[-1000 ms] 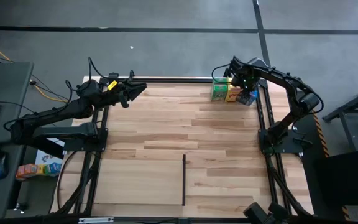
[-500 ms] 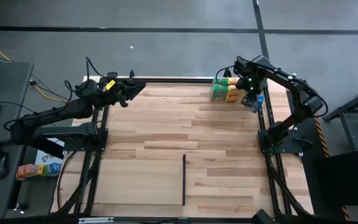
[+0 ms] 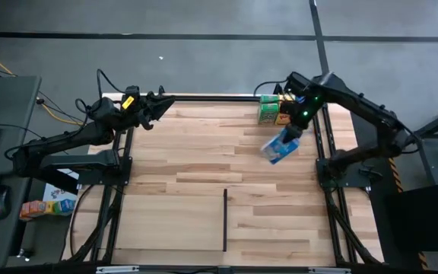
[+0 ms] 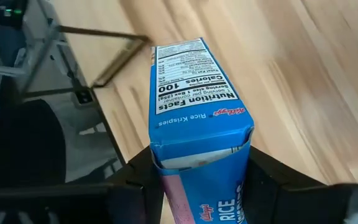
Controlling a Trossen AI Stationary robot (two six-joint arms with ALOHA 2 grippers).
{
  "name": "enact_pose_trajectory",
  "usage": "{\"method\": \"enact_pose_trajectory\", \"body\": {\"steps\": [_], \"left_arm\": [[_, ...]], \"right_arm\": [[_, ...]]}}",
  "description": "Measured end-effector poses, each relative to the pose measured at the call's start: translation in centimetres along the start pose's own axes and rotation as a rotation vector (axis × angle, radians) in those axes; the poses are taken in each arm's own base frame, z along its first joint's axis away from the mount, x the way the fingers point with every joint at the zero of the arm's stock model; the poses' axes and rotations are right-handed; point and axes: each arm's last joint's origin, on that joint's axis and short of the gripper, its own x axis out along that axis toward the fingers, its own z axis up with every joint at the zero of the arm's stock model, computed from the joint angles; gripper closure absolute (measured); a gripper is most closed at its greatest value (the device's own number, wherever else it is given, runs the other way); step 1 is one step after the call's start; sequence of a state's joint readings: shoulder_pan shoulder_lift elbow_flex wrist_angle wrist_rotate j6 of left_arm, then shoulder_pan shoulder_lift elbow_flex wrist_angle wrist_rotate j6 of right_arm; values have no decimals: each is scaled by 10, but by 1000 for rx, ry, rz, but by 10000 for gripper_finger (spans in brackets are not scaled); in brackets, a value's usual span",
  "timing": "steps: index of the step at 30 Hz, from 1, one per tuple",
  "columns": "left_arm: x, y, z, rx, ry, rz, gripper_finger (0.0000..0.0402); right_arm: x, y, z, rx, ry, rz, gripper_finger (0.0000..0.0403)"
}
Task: Stack cereal on shelf
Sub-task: Put the bottom blue cereal box on the shelf
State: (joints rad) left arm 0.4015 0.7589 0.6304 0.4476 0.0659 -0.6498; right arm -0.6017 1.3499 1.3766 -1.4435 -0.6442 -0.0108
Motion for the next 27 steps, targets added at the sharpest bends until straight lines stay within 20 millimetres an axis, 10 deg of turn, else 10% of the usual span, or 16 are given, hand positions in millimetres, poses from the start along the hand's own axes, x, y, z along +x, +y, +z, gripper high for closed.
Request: {"method": "enact_pose_trajectory", "body": {"steps": [14,27], "left_arm": [[0,-2,2,33,-25,-18,291],[-1,-3,3,46,-18,-27,291]], "right_arm": [[23,154,80,-561,-371,24,261],[129,225,102,-468,-137,-112,261]]}}
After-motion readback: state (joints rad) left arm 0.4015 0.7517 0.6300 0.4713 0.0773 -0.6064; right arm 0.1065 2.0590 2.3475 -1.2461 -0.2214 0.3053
